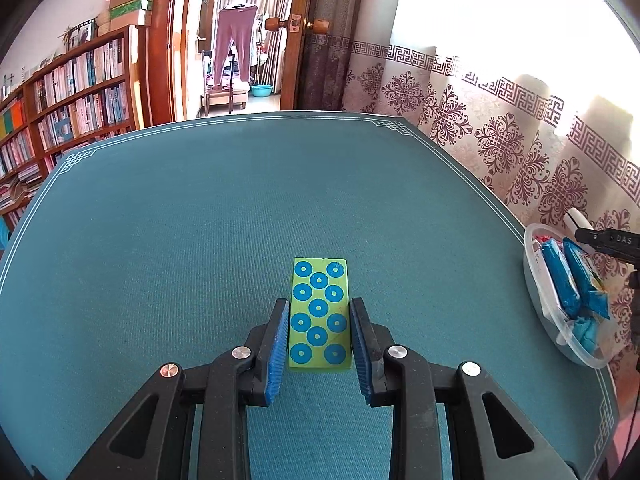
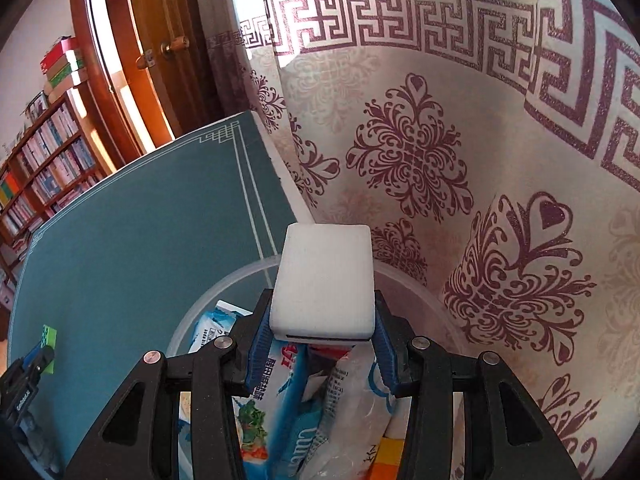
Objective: Organize objects
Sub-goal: 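Carry the white box into the bowl with the right tool and open it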
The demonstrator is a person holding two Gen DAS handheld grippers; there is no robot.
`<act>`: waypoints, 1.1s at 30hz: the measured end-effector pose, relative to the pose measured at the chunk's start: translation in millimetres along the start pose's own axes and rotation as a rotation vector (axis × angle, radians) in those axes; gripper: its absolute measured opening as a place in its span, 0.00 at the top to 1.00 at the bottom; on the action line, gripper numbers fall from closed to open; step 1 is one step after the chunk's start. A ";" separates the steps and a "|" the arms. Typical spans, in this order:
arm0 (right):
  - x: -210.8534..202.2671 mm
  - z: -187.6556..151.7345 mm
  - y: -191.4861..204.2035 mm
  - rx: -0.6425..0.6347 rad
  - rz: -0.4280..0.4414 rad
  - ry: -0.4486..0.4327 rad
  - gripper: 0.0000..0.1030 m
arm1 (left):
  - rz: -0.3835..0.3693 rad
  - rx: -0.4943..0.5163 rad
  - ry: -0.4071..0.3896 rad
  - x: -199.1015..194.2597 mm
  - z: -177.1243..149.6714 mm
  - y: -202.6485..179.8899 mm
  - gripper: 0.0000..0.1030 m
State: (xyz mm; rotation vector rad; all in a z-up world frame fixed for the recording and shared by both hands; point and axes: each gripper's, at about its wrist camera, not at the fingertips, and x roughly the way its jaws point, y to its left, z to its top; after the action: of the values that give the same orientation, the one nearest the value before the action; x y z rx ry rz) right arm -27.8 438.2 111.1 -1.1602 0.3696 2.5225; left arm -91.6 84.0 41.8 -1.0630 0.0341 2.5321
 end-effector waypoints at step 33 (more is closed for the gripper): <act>-75.3 -54.4 21.9 -0.124 -0.023 -0.254 0.49 | -0.036 0.053 0.006 -5.8 -8.2 -31.3 0.70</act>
State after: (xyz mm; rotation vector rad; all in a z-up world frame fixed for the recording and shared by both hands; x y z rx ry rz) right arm 46.2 383.5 136.6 -0.8642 0.1356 2.6623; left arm -71.0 109.4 44.0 -1.0418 0.0827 2.4812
